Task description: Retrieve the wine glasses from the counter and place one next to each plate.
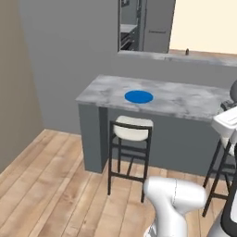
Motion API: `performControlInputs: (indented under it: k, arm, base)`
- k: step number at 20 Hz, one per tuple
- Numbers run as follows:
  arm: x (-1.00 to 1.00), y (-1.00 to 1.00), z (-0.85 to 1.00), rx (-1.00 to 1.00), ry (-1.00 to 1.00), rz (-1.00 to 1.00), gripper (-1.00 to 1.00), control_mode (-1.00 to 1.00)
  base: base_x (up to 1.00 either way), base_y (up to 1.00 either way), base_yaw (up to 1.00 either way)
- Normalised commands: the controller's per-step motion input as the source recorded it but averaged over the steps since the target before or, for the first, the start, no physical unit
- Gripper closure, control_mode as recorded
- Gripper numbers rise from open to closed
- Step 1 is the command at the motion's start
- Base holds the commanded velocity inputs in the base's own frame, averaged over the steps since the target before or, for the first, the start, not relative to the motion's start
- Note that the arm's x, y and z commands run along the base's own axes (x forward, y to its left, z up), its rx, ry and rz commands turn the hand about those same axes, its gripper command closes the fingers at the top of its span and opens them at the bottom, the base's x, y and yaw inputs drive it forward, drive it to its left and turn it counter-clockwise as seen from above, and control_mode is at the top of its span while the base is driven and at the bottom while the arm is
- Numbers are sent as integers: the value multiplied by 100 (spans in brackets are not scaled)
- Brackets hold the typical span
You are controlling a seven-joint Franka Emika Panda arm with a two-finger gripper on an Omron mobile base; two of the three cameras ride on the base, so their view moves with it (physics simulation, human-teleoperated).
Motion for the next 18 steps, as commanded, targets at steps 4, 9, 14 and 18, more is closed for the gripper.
performControlInputs:
  k: [4,9,14,18]
  arm:
    - [0,0,0,0,0,0,100,100]
    - [0,0,0,0,0,0,100,100]
    - [0,0,0,0,0,0,100,100]
    - [0,0,0,0,0,0,100,100]
  base:
    - [90,-25,0]
    - [100,5,-5]
    - [84,17,-7]
    - [81,13,-5]
